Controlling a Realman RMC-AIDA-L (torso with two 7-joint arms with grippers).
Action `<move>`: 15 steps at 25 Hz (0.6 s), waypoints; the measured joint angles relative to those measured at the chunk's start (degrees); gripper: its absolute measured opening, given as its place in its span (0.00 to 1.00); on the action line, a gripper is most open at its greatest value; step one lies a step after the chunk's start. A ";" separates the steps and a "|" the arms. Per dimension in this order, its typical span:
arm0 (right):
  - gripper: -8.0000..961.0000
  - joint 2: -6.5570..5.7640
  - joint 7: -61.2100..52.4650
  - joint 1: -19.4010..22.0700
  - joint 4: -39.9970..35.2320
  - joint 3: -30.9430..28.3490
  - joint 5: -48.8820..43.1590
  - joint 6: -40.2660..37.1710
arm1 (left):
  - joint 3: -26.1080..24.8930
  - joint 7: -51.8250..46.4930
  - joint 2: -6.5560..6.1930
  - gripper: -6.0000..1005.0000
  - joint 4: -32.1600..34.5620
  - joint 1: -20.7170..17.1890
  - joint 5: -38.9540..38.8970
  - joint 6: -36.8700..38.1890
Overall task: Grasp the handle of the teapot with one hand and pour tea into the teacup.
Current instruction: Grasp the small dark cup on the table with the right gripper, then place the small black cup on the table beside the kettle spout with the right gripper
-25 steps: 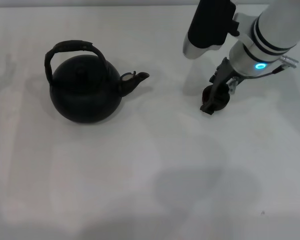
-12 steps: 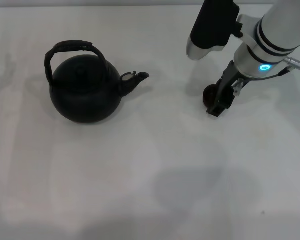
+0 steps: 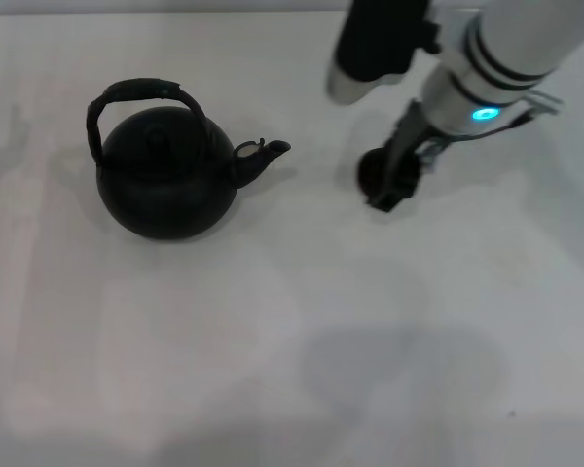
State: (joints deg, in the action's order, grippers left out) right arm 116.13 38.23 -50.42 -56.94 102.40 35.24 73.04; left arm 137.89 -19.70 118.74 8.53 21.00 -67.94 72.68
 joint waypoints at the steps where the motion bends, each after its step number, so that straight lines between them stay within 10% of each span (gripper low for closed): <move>1: 0.76 0.02 0.00 -0.66 -0.56 1.25 0.98 -0.09 | 0.00 0.05 0.00 0.88 0.00 0.01 0.00 0.01; 15: 0.76 0.06 -0.33 -5.65 -0.13 16.75 10.73 -4.98 | 0.01 0.10 -0.09 0.88 0.00 0.96 0.00 -0.02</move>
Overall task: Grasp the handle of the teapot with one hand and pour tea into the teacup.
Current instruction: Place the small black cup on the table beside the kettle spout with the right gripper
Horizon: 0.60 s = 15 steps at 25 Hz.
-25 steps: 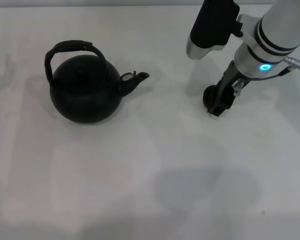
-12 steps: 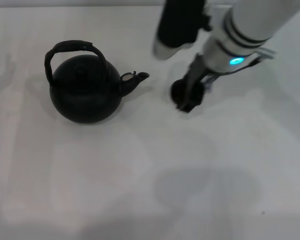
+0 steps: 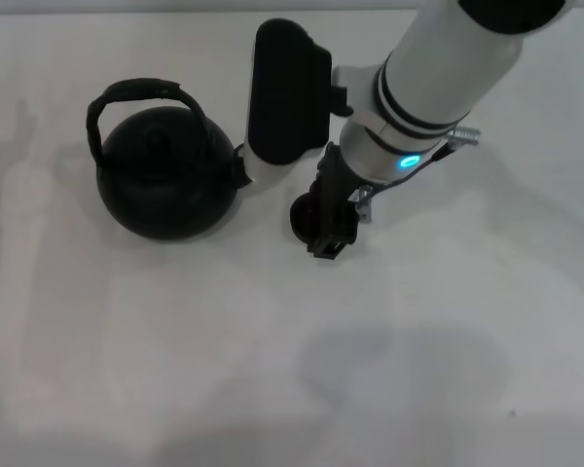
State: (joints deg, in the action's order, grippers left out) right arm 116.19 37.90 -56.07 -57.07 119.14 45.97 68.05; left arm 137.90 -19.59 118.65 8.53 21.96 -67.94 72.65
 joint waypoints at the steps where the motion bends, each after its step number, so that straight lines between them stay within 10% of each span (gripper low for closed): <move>1: 0.76 0.00 0.00 0.00 0.32 0.55 0.15 -0.26 | 0.00 0.00 0.00 0.88 0.00 -0.01 0.00 0.00; 15: 0.76 -0.01 0.82 0.58 1.23 3.26 1.06 -0.85 | 0.00 -0.02 0.08 0.88 0.00 -0.03 0.27 -0.01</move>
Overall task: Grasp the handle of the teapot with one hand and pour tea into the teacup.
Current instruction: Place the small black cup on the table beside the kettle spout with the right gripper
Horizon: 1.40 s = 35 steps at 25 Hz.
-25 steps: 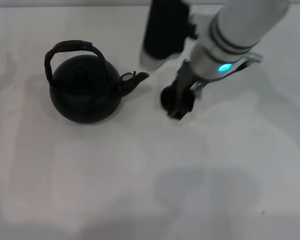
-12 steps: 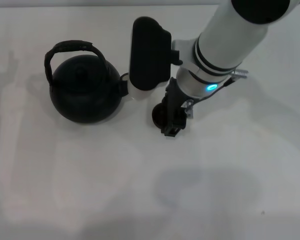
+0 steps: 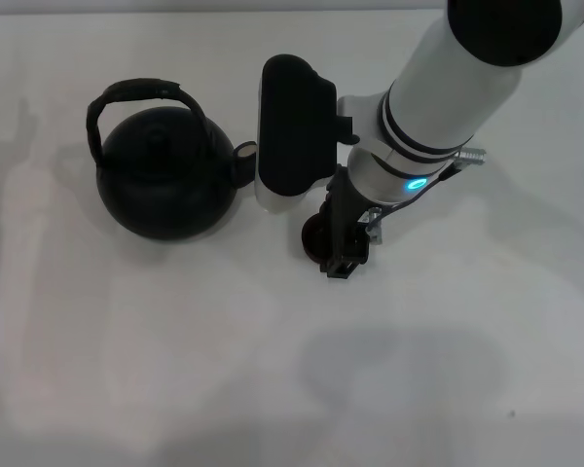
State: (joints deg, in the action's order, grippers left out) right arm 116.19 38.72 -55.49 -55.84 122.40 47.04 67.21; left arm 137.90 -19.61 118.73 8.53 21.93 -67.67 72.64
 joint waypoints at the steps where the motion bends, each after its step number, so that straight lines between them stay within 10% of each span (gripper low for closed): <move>1: 0.76 -0.01 0.01 0.01 -0.17 0.23 0.00 -0.06 | 0.00 0.00 0.01 0.88 0.00 0.01 0.00 0.00; 35: 0.89 0.00 3.47 7.05 -2.78 -7.06 4.50 -6.66 | 0.00 -0.12 -0.08 0.88 -1.43 0.15 -0.28 0.10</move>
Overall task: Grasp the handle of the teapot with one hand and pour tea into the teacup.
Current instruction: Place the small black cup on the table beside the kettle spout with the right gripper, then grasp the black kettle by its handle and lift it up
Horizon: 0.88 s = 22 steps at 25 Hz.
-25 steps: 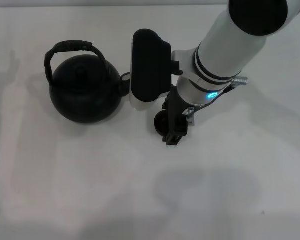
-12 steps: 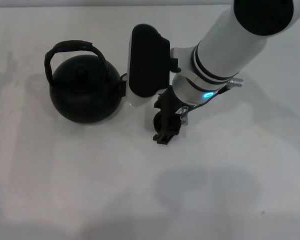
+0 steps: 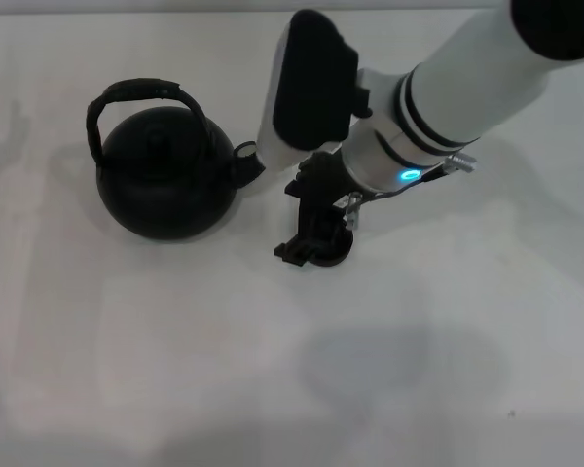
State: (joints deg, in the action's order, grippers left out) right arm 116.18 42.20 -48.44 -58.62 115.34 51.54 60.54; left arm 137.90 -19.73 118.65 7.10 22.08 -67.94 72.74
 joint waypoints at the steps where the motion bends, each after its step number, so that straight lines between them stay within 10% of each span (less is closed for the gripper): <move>1: 0.89 -0.01 0.38 0.60 -0.27 -0.82 0.09 -0.12 | 0.00 0.01 0.00 0.88 0.00 -0.03 0.00 0.01; 22: 0.88 -0.50 11.89 11.17 -1.13 -19.86 6.59 1.28 | -0.01 -0.11 0.16 0.88 -0.04 0.02 0.10 0.08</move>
State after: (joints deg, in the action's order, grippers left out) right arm 115.68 54.08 -37.27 -59.75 95.48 58.13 61.83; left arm 137.89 -19.85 118.81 7.06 22.11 -67.84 72.81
